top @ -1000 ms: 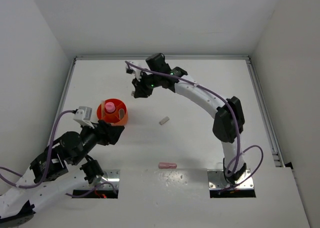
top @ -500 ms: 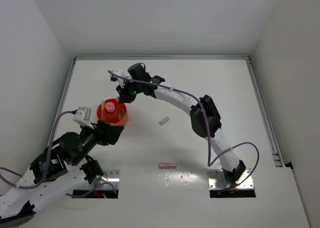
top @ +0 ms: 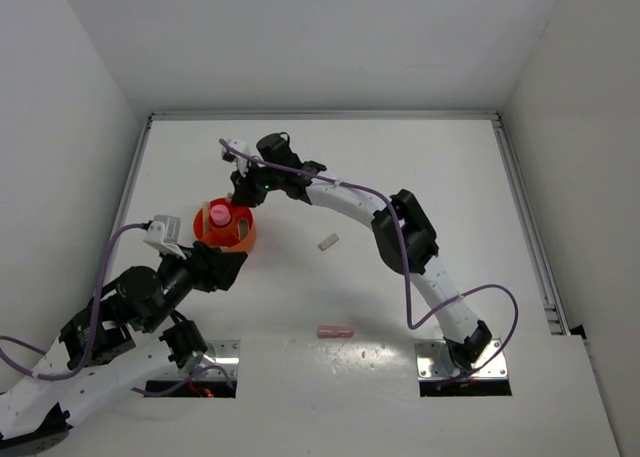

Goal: Sort the stationery into containers
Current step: Place the stationery in the storage box, then pick up the stationery from the center of the board.

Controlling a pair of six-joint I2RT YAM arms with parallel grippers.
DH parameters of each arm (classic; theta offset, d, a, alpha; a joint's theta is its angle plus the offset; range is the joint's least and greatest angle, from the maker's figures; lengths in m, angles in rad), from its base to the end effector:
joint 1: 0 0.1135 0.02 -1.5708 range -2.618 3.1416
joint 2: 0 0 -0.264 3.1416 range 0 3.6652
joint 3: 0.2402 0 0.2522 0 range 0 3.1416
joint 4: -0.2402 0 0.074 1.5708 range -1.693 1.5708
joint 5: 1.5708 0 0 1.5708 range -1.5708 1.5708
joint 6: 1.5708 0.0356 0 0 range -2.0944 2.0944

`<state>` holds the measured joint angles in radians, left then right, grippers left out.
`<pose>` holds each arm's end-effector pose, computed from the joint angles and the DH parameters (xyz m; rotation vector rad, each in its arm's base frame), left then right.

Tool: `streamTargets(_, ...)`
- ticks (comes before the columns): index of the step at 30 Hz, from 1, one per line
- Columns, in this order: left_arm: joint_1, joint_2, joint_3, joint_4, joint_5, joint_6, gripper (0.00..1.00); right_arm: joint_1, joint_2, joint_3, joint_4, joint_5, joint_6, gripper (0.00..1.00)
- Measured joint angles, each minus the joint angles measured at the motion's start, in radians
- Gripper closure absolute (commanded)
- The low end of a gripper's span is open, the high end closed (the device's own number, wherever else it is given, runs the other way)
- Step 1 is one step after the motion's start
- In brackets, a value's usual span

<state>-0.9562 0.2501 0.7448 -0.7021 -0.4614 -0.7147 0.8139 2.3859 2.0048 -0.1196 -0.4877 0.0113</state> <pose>0.0446 -0.0357 0.3261 -0.1234 1.8226 -0.7971 0.3685 0.4144 0.2085 -1.1274 1.8483 0.9972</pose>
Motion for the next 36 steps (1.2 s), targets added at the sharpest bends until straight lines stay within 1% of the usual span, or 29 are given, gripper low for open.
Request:
streamTargets(1,0.0,0.0,0.0,0.0,0.0,0.0,0.22,0.0,0.006,-0.001,0.006,0.0,0.002,1.0)
streamTargets(4,0.0,0.0,0.0,0.0,0.0,0.0,0.22,0.0,0.024,-0.001,0.016,0.0,0.016,0.96)
streamTargets(7,0.0,0.0,0.0,0.0,0.0,0.0,0.22,0.0,0.036,-0.001,0.031,0.001,0.028,0.89)
streamTargets(10,0.0,0.0,0.0,0.0,0.0,0.0,0.22,0.0,0.046,-0.001,0.04,-0.002,0.039,0.77)
streamTargets(11,0.0,0.0,0.0,0.0,0.0,0.0,0.22,0.0,0.048,-0.001,0.042,-0.002,0.042,0.67)
streamTargets(15,0.0,0.0,0.0,0.0,0.0,0.0,0.22,0.003,0.052,0.0,0.069,-0.007,0.049,0.56)
streamTargets(20,0.0,0.0,0.0,0.0,0.0,0.0,0.22,-0.001,0.052,0.002,0.073,-0.002,0.051,0.52)
streamTargets(23,0.0,0.0,0.0,0.0,0.0,0.0,0.22,-0.001,0.052,0.002,0.064,0.003,0.053,0.52)
streamTargets(28,0.0,0.0,0.0,0.0,0.0,0.0,0.22,-0.002,0.052,0.002,0.058,0.013,0.051,0.74)
streamTargets(29,0.0,0.0,0.0,0.0,0.0,0.0,0.22,-0.004,0.052,0.002,0.056,0.015,0.052,0.74)
streamTargets(30,0.0,0.0,0.0,0.0,0.0,0.0,0.22,-0.008,0.05,0.002,0.052,0.019,0.053,0.73)
streamTargets(32,0.0,0.0,0.0,0.0,0.0,0.0,0.22,-0.014,0.044,0.002,0.034,0.029,0.048,0.62)
streamTargets(34,0.0,0.0,0.0,0.0,0.0,0.0,0.22,-0.019,0.03,0.002,0.017,0.046,0.037,0.54)
streamTargets(36,0.0,0.0,0.0,0.0,0.0,0.0,0.22,-0.025,0.005,0.002,-0.001,0.066,0.024,0.52)
